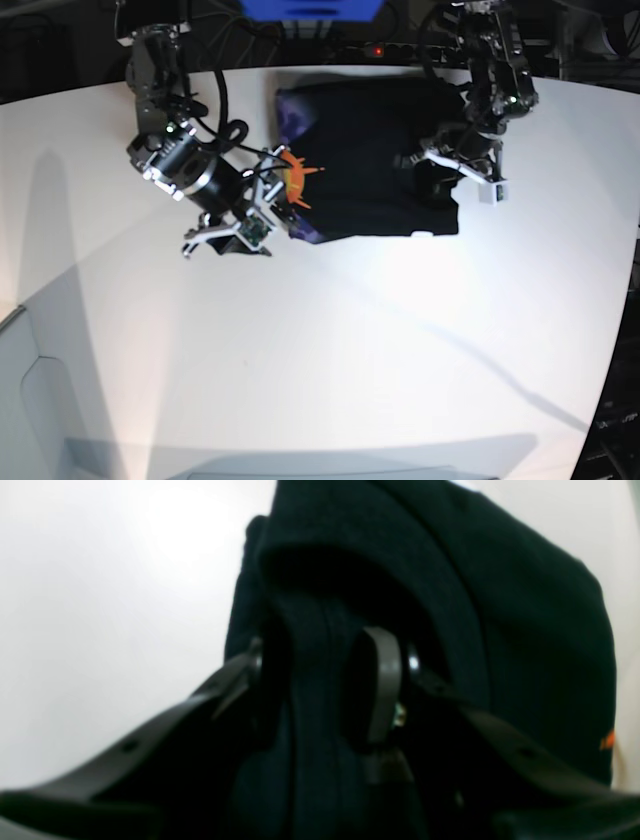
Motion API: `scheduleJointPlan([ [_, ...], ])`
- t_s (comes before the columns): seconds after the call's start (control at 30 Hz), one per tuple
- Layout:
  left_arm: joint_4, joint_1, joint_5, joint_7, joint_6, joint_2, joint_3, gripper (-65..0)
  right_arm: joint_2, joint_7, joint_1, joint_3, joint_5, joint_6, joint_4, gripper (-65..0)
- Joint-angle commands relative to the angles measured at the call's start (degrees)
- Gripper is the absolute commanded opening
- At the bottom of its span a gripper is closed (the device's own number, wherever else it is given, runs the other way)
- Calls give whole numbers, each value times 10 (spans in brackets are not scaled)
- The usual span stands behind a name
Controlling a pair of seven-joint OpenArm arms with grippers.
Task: Fold the T-shirt properly
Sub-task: 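Grasp the bundle edges with both grippers and flip it over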
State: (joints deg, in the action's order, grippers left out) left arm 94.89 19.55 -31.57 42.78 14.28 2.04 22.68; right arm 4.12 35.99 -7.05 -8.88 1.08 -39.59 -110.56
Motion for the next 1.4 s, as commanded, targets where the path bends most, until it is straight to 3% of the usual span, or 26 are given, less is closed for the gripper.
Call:
scheduleJointPlan([
  [0.0,14,2,9,17,-11,0,-1,-403,1,-13,8,0,-11,-4,-9,-343],
  [0.1,70,5,9,23,-11,1,-1,-403,3,-13,8,0,-10,-4,-9,-343],
  [0.2,113,5,16,85,-11,5,8,-403,2,-13,8,0,-10,-4,-9,-343],
  [0.37,138,6,10,143,-11,-1,81,-402,1,-13,8,0,-10,-4,-9,-342],
  [0.43,135,6,10,146,-11,-2,103,-384,1,-13,8,0,-10,-4,-9,-341],
  [0.67,140,15,-20,145,-5,-7,115,-219,1,-13,8,-1,-10,-4,-9,-340],
  [0.87,111,13,-94,143,-5,-9,115,-218,1,-13,8,0,-10,-4,-9,-340],
  [1.17,38,-6,-90,143,-5,-31,99,-218,1,-13,8,0,-10,-4,-9,-340],
  [1.37,20,-6,-90,142,-5,-6,24,-230,1,-13,8,0,-10,-4,-9,-340],
])
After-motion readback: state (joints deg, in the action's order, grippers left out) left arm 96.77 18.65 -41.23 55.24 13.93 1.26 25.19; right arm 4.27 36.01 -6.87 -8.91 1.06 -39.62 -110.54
